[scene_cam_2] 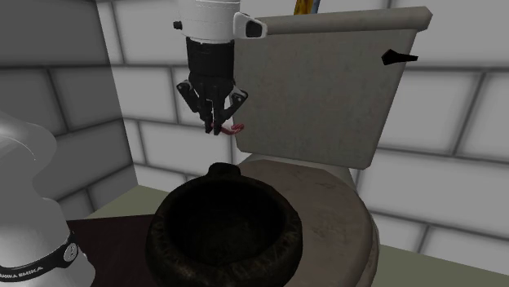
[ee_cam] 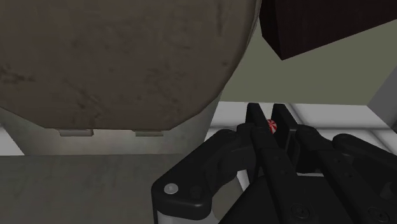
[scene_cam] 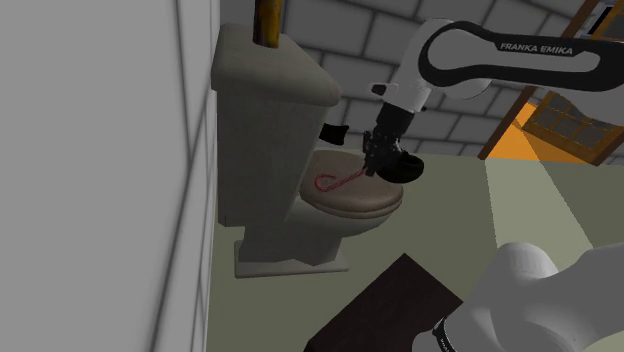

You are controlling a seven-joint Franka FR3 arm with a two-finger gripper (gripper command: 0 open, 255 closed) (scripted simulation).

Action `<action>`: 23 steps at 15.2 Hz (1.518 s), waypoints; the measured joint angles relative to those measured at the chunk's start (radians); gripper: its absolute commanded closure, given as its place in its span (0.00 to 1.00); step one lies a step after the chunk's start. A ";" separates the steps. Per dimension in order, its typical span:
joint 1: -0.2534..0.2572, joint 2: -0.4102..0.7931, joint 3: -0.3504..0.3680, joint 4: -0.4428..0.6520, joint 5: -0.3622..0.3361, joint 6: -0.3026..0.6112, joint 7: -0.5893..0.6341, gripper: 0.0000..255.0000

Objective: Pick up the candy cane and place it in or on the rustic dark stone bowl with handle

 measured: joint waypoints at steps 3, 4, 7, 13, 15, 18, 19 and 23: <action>0.001 0.001 0.001 0.043 0.000 -0.041 0.008 1.00; 0.002 0.001 0.002 0.055 0.000 -0.052 0.010 1.00; 0.004 0.004 0.004 0.096 0.002 -0.090 0.020 1.00; 0.009 0.016 0.007 0.186 0.006 -0.166 0.036 1.00; 0.011 0.021 0.005 0.218 0.007 -0.193 0.039 1.00; 0.013 0.031 0.005 0.264 0.009 -0.228 0.045 1.00; 0.010 0.034 -0.005 0.277 0.005 -0.240 0.035 1.00; -0.013 0.048 -0.069 0.311 -0.024 -0.275 -0.044 1.00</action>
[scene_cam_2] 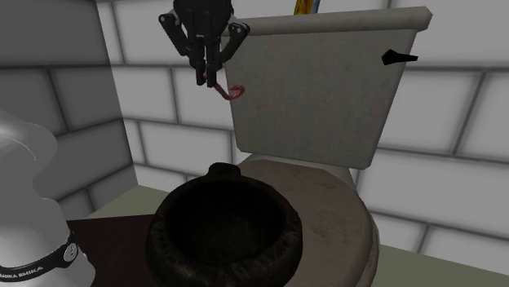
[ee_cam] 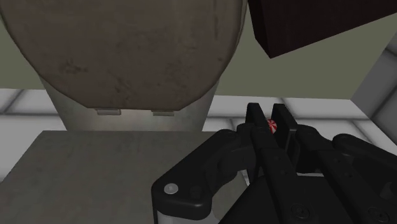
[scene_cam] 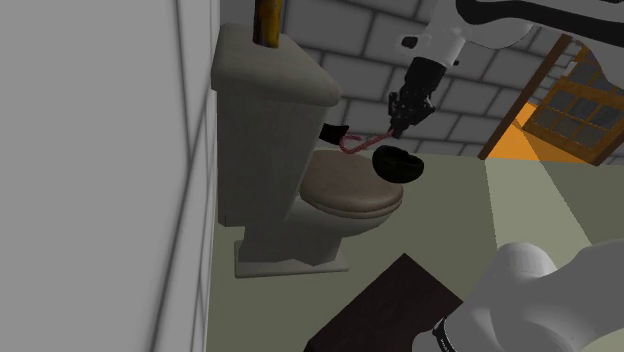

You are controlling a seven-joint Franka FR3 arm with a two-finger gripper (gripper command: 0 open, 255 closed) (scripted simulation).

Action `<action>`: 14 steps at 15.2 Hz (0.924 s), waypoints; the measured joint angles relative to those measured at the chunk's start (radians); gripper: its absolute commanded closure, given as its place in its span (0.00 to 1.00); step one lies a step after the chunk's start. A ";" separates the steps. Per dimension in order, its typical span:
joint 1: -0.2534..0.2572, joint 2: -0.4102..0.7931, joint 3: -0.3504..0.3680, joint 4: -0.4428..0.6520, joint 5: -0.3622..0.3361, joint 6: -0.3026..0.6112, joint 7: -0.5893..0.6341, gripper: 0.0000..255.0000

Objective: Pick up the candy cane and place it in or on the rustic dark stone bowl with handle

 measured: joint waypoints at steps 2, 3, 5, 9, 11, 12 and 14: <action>-0.013 0.015 -0.042 0.034 -0.016 -0.027 -0.050 1.00; -0.015 0.032 -0.060 0.062 -0.020 -0.042 -0.071 1.00; -0.027 0.048 -0.102 0.086 -0.035 -0.059 -0.124 1.00; -0.046 0.114 -0.193 0.169 -0.050 -0.096 -0.237 1.00; -0.054 0.159 -0.244 0.219 -0.051 -0.113 -0.301 1.00; -0.058 0.189 -0.273 0.259 -0.047 -0.131 -0.337 1.00; -0.070 0.238 -0.325 0.308 -0.040 -0.148 -0.405 1.00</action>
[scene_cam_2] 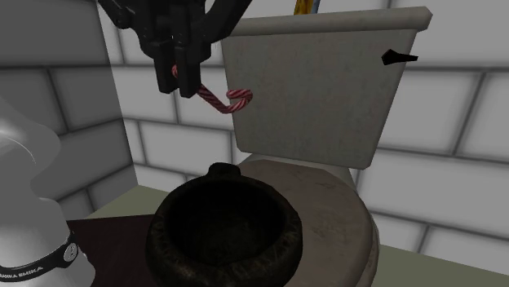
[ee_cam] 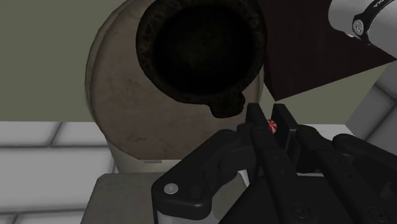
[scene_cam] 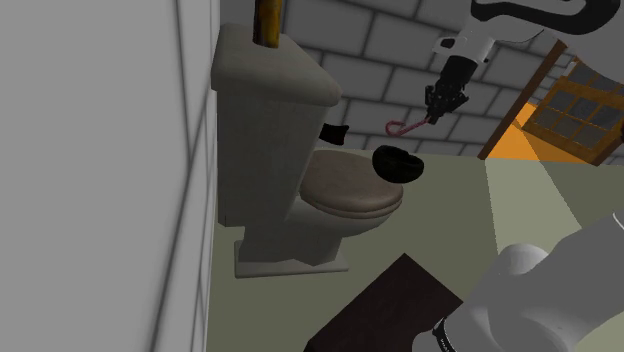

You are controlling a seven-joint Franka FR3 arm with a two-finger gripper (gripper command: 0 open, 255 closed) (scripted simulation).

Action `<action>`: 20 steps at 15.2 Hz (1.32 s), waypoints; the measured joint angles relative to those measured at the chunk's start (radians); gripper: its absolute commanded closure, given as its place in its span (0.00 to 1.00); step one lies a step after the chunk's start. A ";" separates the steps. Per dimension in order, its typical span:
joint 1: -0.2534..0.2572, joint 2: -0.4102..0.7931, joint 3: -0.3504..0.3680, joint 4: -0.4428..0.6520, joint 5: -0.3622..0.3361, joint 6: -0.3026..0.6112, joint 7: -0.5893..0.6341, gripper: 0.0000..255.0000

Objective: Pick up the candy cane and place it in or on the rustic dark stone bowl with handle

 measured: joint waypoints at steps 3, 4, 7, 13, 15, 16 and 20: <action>-0.017 0.068 -0.062 0.066 0.019 -0.023 -0.084 1.00; -0.020 0.076 -0.068 0.059 0.021 -0.012 -0.095 1.00; -0.022 0.062 -0.067 0.013 0.011 0.024 -0.100 1.00; -0.025 0.036 -0.060 -0.090 -0.005 0.108 -0.100 1.00; -0.026 0.032 -0.059 -0.117 -0.008 0.131 -0.101 1.00; -0.027 0.029 -0.058 -0.134 -0.011 0.145 -0.101 1.00; -0.029 0.021 -0.057 -0.185 -0.016 0.190 -0.104 1.00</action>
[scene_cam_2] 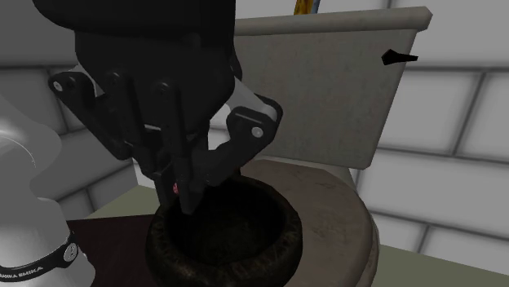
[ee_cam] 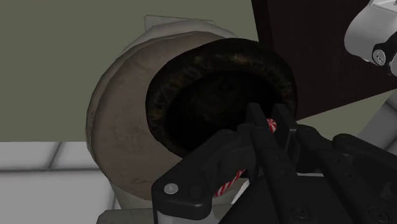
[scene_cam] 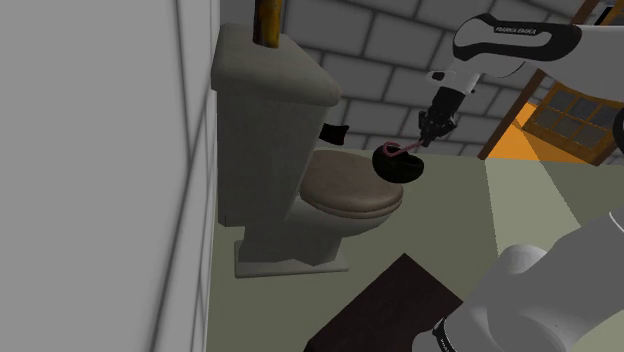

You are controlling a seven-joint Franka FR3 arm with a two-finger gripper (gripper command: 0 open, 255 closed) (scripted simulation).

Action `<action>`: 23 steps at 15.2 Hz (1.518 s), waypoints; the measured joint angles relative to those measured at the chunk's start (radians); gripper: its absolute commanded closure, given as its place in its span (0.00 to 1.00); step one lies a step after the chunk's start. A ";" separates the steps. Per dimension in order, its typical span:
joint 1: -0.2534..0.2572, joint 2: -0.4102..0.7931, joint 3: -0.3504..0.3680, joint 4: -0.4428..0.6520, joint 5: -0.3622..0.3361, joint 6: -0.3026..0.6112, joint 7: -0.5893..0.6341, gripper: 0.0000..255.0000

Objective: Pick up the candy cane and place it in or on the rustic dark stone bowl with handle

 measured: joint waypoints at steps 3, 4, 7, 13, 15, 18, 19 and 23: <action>0.000 0.000 0.000 -0.005 0.000 0.005 0.000 1.00; 0.000 0.000 0.000 -0.005 0.000 0.005 0.000 1.00; 0.000 0.000 0.000 -0.005 0.000 0.006 0.000 0.00; 0.000 0.008 -0.004 0.016 0.004 -0.010 -0.004 0.00; 0.000 0.039 -0.019 0.095 0.019 -0.067 -0.021 0.00; -0.001 0.071 -0.033 0.173 0.037 -0.123 -0.034 0.00; -0.001 0.072 -0.034 0.177 0.037 -0.126 -0.034 0.00; -0.001 0.074 -0.034 0.180 0.038 -0.129 -0.035 0.00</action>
